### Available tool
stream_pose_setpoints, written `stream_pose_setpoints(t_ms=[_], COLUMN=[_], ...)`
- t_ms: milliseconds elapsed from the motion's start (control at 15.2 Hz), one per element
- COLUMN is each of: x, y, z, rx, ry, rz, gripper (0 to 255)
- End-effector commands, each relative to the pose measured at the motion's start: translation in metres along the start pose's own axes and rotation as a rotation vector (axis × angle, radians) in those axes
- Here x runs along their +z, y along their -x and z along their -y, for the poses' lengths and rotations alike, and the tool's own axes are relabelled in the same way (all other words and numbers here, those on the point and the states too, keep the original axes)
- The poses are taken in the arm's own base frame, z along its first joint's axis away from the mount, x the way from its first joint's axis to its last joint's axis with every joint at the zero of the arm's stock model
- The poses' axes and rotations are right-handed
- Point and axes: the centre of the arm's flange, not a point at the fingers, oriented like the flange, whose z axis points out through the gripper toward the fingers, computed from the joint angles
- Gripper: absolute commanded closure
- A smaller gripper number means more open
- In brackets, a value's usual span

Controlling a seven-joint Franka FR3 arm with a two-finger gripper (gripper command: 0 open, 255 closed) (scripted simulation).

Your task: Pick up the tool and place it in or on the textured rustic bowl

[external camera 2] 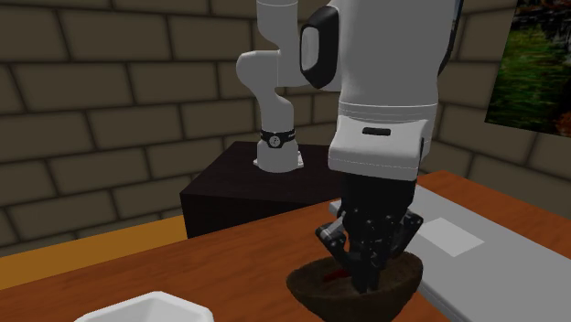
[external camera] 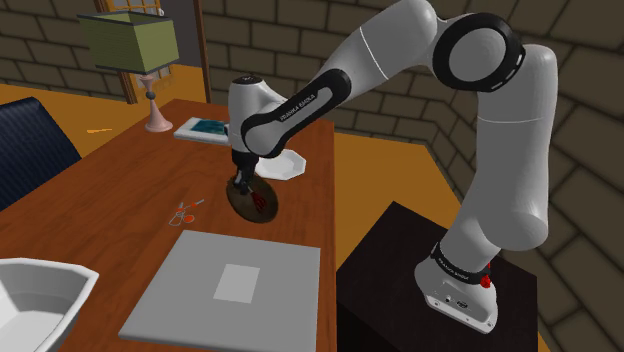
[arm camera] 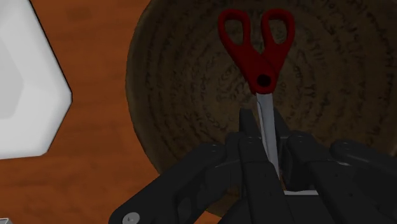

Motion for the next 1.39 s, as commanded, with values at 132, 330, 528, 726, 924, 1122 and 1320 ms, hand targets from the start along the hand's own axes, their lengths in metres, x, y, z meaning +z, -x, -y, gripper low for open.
stream_pose_setpoints(t_ms=[132,330,528,726,924,1122,1320], x=[0.006,0.006,0.006,0.006,-0.020,-0.044,-0.044], y=[0.000,0.000,0.000,0.000,0.000,0.000,0.000], z=[-0.001,-0.001,-0.001,-0.001,-0.001,-0.001,-0.001], rx=[0.000,0.000,0.000,0.000,0.000,0.000,0.000], ry=[0.000,0.000,0.000,0.000,0.000,0.000,0.000], rz=[0.000,0.000,0.000,0.000,0.000,0.000,0.000], gripper=[255,255,0,0,0,0,0])
